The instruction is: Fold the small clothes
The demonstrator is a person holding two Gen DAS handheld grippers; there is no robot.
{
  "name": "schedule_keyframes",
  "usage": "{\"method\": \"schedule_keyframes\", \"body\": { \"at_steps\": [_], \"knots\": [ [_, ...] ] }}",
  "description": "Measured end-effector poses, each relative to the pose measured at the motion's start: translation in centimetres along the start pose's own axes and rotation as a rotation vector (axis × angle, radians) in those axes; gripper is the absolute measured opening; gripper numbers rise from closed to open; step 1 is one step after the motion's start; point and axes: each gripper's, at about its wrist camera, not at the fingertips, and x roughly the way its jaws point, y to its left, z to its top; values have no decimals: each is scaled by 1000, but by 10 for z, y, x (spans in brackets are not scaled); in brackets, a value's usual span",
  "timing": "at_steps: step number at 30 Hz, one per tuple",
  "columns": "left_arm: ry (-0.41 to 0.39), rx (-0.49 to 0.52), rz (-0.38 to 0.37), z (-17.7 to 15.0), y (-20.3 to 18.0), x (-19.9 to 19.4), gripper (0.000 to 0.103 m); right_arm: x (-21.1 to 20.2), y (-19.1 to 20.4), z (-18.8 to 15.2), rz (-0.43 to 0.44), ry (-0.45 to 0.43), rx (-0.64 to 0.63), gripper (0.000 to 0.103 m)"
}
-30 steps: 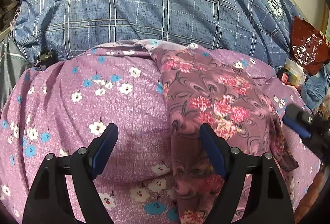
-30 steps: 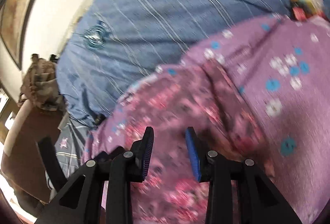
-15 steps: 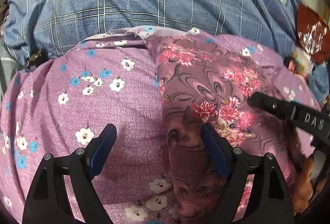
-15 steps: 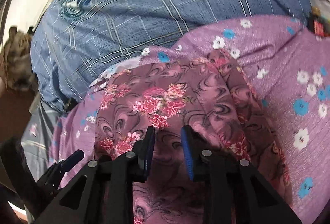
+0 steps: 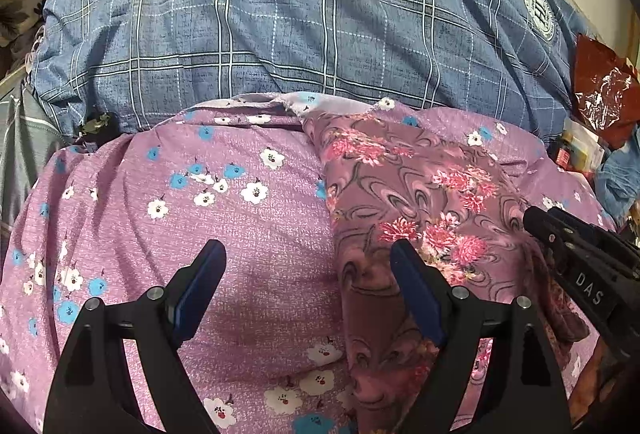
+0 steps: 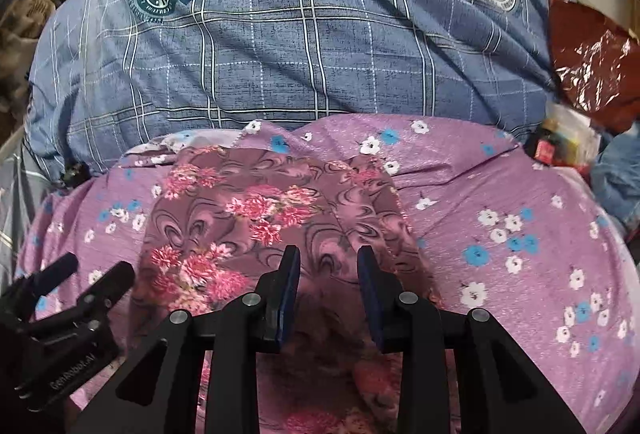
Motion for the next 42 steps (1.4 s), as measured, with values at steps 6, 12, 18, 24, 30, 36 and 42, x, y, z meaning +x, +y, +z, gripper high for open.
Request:
{"method": "schedule_keyframes", "body": {
  "at_steps": [6, 12, 18, 24, 30, 36, 42],
  "knots": [
    [-5, 7, -3, -1, 0, -2, 85, -3, 2, 1, -53, -30, -22, 31],
    [-2, -2, -3, -1, 1, -2, 85, -1, 4, 1, -88, -38, -36, 31],
    [2, -4, -4, -1, 3, -1, 85, -1, 3, 0, -101, -45, -39, 31],
    [5, -5, -5, -1, 3, -1, 85, -1, 3, -1, -111, -49, -45, 31],
    [9, 1, -6, -2, 2, 1, 85, -1, 3, -2, -125, -52, -61, 31],
    [20, 4, -7, -3, 1, 4, 85, 1, 3, -3, -135, -42, -72, 32],
    [21, 5, -7, -3, 1, 4, 85, 2, 1, -5, -148, -41, -77, 32]
  ]
}}
